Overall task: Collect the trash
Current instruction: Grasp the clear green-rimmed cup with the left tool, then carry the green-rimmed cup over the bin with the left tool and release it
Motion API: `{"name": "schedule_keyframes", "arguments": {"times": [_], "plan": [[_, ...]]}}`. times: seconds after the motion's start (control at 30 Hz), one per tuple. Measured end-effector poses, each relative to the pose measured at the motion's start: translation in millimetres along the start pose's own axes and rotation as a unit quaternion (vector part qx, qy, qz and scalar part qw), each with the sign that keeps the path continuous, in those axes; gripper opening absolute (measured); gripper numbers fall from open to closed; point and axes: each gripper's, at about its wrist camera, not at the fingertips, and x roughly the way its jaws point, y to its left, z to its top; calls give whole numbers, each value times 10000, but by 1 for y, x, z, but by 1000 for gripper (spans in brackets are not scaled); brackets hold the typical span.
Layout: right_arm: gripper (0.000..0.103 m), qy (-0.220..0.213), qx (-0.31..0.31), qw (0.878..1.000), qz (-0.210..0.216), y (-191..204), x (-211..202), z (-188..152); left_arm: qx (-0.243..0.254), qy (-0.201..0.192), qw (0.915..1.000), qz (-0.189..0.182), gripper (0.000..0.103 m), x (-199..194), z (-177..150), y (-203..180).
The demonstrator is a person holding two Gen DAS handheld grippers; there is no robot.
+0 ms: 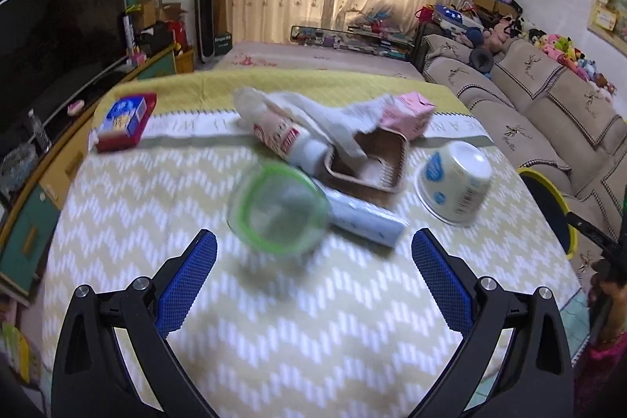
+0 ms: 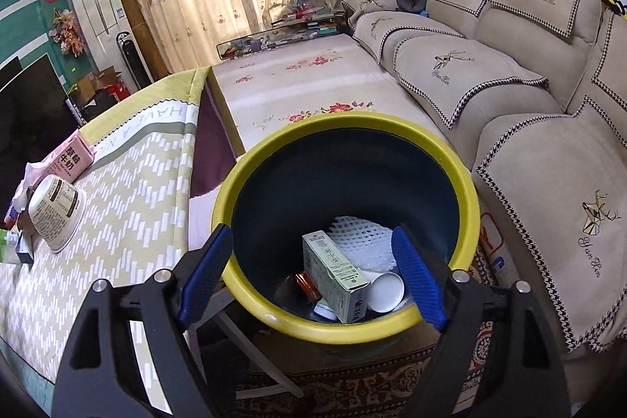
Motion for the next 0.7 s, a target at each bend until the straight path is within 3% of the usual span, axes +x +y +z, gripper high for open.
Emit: {"name": "schedule_keyframes", "arguments": {"times": [0.23,0.43,0.7], "plan": [[79,82,-24,10000,-31,-1,3,0,216,287,9988,-347,98,34,13,20],[79,110,-77,9999,-33,5,5,1,313,543,9967,-514,75,56,14,25],[79,145,-147,9998,-41,11,7,1,267,560,9955,-713,66,66,15,30]]}}
